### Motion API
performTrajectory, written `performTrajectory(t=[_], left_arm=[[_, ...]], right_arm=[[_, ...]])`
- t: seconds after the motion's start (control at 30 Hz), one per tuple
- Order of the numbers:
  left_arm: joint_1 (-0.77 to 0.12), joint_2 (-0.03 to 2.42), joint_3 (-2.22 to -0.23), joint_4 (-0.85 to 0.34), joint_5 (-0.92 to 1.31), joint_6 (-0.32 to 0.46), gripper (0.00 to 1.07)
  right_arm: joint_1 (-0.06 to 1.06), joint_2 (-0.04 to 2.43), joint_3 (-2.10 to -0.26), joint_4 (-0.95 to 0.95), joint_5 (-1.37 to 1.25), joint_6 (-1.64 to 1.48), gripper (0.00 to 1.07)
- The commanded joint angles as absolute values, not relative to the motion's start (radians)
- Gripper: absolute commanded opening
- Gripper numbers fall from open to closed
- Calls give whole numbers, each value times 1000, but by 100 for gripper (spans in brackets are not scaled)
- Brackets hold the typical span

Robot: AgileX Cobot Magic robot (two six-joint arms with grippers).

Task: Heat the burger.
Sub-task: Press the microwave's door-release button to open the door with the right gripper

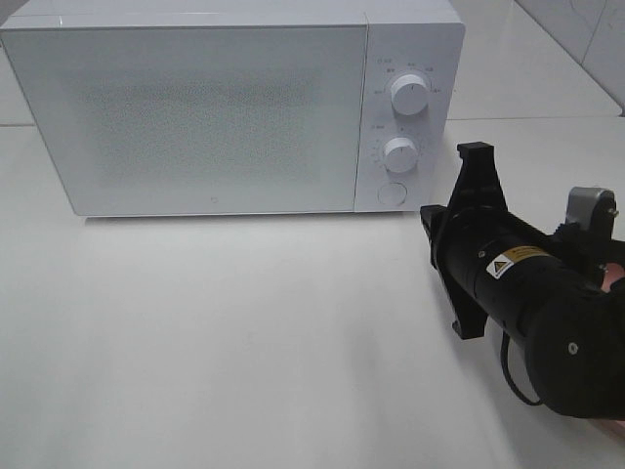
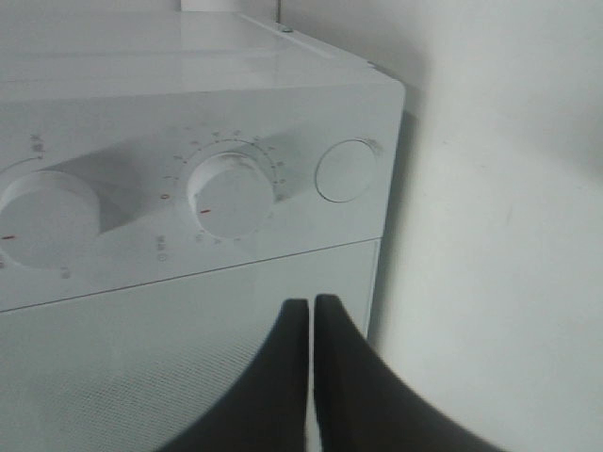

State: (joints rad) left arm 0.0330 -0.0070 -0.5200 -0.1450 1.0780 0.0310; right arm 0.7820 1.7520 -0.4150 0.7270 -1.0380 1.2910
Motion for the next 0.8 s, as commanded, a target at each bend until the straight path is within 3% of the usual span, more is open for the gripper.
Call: performTrajectory(t=[0.03, 0.37, 0.8], left_arm=[[31, -20, -516, -149, 1067, 29, 98], [31, -20, -516, -149, 1067, 29, 98], [31, -20, -516, -150, 1067, 29, 98]], right_arm=[[782, 1750, -424, 724, -970, 1309, 0], [779, 1823, -469, 720, -977, 1310, 0], [639, 1918, -577, 561, -951, 1332, 0]])
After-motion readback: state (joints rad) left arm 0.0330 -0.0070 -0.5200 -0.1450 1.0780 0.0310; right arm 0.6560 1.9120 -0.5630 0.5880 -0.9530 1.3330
